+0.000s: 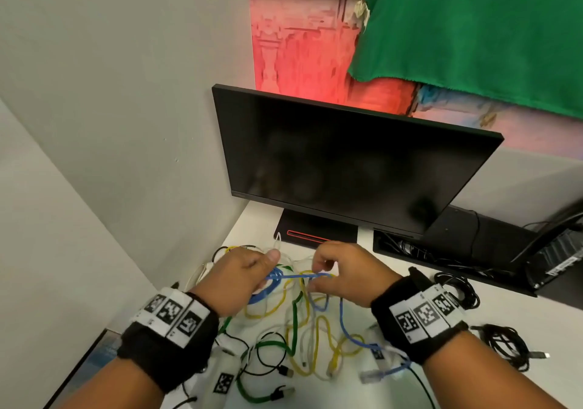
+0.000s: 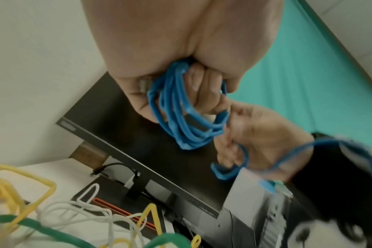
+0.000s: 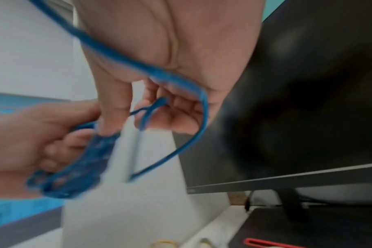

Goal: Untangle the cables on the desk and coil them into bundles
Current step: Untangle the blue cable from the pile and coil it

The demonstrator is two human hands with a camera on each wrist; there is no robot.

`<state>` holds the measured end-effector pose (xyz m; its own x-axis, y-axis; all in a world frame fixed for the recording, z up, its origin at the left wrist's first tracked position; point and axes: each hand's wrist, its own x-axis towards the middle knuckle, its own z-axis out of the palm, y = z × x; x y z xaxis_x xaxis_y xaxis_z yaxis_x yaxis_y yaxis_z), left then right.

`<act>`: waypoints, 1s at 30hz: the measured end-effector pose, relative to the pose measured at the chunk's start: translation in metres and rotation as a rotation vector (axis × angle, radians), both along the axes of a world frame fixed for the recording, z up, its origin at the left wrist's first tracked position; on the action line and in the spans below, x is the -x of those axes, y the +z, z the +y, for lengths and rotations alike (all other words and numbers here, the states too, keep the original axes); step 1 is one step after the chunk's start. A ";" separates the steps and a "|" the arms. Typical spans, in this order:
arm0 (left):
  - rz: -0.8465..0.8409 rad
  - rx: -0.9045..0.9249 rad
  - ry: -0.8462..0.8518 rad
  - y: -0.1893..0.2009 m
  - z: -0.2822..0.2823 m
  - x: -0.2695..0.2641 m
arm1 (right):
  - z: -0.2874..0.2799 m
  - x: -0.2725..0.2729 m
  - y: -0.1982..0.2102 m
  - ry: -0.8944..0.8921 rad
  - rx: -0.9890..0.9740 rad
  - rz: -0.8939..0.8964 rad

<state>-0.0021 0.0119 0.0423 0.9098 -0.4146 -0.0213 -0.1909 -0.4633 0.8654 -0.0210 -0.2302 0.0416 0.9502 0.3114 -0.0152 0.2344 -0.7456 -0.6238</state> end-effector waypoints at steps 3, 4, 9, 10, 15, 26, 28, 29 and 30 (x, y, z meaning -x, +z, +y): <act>0.107 0.106 0.051 0.009 0.016 -0.009 | -0.024 -0.004 -0.027 -0.063 0.114 0.088; 0.145 0.146 0.057 0.013 0.021 -0.012 | -0.031 -0.004 -0.038 -0.116 0.117 0.121; 0.226 0.095 0.038 0.023 0.031 -0.019 | -0.060 -0.002 -0.070 -0.394 0.193 0.202; 0.219 0.053 0.051 0.021 0.030 -0.019 | -0.062 0.000 -0.072 -0.387 0.187 0.227; 0.159 -0.059 0.172 0.010 0.024 -0.025 | -0.062 0.003 -0.051 -0.454 -0.746 0.291; 0.128 -0.147 0.248 -0.001 0.030 -0.035 | -0.031 0.012 -0.019 -0.356 -0.323 0.053; 0.135 -0.123 0.148 -0.002 0.014 -0.027 | 0.007 0.016 -0.025 -0.227 -0.162 0.017; 0.129 -0.121 0.102 -0.002 0.008 -0.024 | 0.021 0.015 -0.028 -0.207 -0.099 -0.023; 0.120 -0.121 0.066 -0.001 0.004 -0.021 | 0.031 0.012 -0.028 -0.211 -0.065 -0.060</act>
<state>0.0186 0.0162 0.0409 0.9227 -0.3420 -0.1777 -0.0550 -0.5733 0.8175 -0.0330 -0.1990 0.0139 0.9930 0.1037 0.0568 0.1152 -0.7408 -0.6617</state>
